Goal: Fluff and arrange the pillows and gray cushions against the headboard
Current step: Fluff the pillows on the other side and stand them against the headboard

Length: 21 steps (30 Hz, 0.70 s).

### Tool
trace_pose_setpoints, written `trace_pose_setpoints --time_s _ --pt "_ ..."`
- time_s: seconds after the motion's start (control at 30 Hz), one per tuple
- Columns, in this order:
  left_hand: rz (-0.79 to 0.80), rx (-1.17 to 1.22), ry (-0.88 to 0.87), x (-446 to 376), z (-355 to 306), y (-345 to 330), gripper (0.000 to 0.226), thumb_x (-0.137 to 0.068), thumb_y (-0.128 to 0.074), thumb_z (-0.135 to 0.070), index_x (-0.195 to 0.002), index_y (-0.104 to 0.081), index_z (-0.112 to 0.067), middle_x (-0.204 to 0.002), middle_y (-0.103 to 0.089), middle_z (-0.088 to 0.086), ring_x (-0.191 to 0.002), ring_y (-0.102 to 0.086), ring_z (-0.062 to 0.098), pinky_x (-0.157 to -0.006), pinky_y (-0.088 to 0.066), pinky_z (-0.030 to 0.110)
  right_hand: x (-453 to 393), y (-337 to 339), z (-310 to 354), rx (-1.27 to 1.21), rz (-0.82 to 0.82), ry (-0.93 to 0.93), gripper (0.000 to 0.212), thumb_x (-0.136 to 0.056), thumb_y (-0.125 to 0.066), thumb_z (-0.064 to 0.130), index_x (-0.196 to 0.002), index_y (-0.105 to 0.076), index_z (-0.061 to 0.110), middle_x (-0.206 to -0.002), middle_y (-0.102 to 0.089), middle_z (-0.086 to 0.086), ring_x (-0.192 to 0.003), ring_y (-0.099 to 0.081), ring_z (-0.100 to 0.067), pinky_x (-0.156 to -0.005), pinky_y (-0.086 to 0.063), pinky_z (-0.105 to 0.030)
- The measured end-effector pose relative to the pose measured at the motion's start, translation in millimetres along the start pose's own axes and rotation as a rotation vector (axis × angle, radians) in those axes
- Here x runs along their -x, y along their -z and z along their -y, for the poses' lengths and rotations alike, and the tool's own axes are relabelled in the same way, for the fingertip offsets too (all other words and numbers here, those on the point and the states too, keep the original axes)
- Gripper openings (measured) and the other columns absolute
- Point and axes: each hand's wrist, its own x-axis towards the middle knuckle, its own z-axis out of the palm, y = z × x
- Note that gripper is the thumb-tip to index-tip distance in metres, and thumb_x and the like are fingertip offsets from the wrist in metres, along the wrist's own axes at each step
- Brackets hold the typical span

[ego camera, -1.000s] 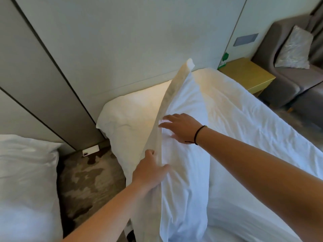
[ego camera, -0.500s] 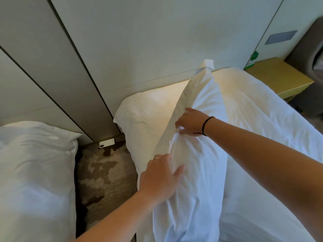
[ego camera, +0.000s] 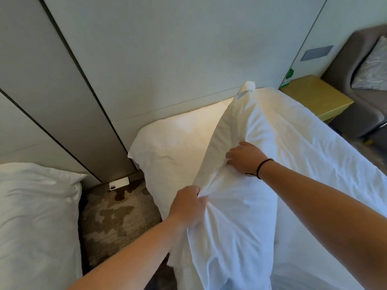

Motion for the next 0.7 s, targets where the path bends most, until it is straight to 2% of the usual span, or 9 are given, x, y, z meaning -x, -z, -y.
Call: trace_pose_setpoints --time_s 0.13,0.23,0.4,0.53,0.63,0.7 --pt "0.038 0.061 -0.102 -45.8 -5.7 46.4 0.032 -0.091 -0.059 -0.031 -0.068 -0.049 -0.012 -0.066 -0.051 0.002 -0.061 -0.048 0.018 -0.057 -0.038 0.03 -21.4 10.9 -15.6 -0.302 -0.097 -0.277 0.025 -0.097 -0.043 0.034 -0.096 -0.065 0.023 -0.087 -0.068 0.003 -0.084 -0.057 -0.025 -0.075 -0.043 -0.031" --pt "0.067 0.017 -0.221 -87.2 -13.0 96.7 0.033 -0.092 -0.059 -0.034 -0.068 -0.052 -0.011 -0.065 -0.054 -0.002 -0.063 -0.052 0.018 -0.055 -0.037 0.029 -50.6 33.1 -25.1 -0.396 -0.154 -0.421 0.025 -0.098 -0.044 0.034 -0.09 -0.064 0.021 -0.084 -0.067 0.002 -0.083 -0.059 -0.027 -0.067 -0.038 -0.031" --pt "0.066 -0.196 -0.452 -156.4 -31.1 196.6 0.033 -0.093 -0.054 -0.041 -0.067 -0.051 -0.02 -0.069 -0.058 -0.006 -0.069 -0.056 0.019 -0.057 -0.037 0.031 -96.4 81.0 -32.0 -0.467 -0.291 -0.648 0.027 -0.098 -0.046 0.035 -0.097 -0.069 0.02 -0.091 -0.068 0.001 -0.085 -0.059 -0.025 -0.07 -0.043 -0.032" --pt "-0.029 -0.459 -0.63 -200.9 -31.3 252.1 0.031 -0.097 -0.046 -0.045 -0.075 -0.047 -0.024 -0.072 -0.05 -0.01 -0.07 -0.049 0.021 -0.057 -0.032 0.032 -122.1 104.7 -28.4 -0.512 -0.366 -0.745 0.029 -0.098 -0.046 0.034 -0.092 -0.069 0.018 -0.089 -0.067 0.0 -0.084 -0.059 -0.025 -0.068 -0.046 -0.034" --pt "-0.082 -0.552 -0.687 -235.5 -25.2 279.8 0.027 -0.098 -0.043 -0.046 -0.078 -0.044 -0.027 -0.072 -0.046 -0.01 -0.072 -0.05 0.022 -0.061 -0.034 0.032 -144.7 111.8 -22.9 -0.532 -0.359 -0.771 0.031 -0.099 -0.043 0.034 -0.088 -0.068 0.018 -0.086 -0.065 0.0 -0.083 -0.057 -0.025 -0.07 -0.047 -0.037" --pt "-0.13 -0.592 -0.686 -261.3 -22.3 291.3 0.026 -0.097 -0.043 -0.047 -0.078 -0.042 -0.029 -0.077 -0.05 -0.009 -0.077 -0.056 0.023 -0.061 -0.032 0.032 -162.4 111.9 -20.1 -0.544 -0.37 -0.788 0.034 -0.099 -0.041 0.034 -0.085 -0.067 0.019 -0.083 -0.064 0.001 -0.081 -0.056 -0.024 -0.067 -0.041 -0.034"
